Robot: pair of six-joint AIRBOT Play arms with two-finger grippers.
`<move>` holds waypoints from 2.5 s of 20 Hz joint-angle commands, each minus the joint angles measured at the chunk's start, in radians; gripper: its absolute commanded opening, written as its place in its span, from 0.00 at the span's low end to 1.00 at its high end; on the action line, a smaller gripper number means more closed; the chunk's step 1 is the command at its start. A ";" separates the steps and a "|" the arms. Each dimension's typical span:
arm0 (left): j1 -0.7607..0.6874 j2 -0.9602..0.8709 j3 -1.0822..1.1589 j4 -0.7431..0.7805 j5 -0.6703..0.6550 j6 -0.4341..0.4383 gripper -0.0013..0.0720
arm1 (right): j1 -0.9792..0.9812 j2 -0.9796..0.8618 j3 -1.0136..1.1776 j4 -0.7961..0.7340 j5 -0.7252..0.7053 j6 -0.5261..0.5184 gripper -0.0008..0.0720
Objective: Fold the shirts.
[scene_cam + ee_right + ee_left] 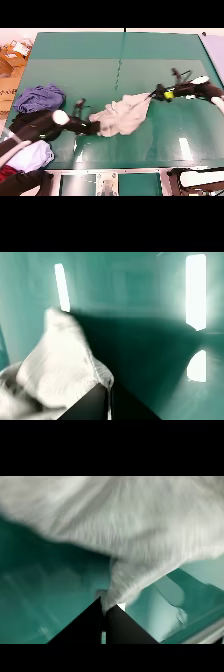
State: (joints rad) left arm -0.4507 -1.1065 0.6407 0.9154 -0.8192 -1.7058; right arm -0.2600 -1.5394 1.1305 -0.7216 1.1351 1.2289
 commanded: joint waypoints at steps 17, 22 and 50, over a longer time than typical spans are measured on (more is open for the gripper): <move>0.331 0.376 0.758 0.198 -0.429 0.199 0.04 | -0.135 0.840 0.068 0.180 0.161 0.193 0.02; 0.280 0.330 0.462 -0.231 -0.301 0.377 0.04 | 0.002 0.850 -0.357 0.178 0.118 0.157 0.02; 0.151 -0.231 0.597 -0.079 -0.518 0.395 0.04 | -0.269 0.652 -0.688 -0.372 0.163 0.342 0.63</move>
State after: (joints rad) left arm -0.3687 -1.4445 1.3670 0.7353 -1.3090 -1.3029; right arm -0.5285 -0.8852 0.5495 -1.0653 1.2804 1.5452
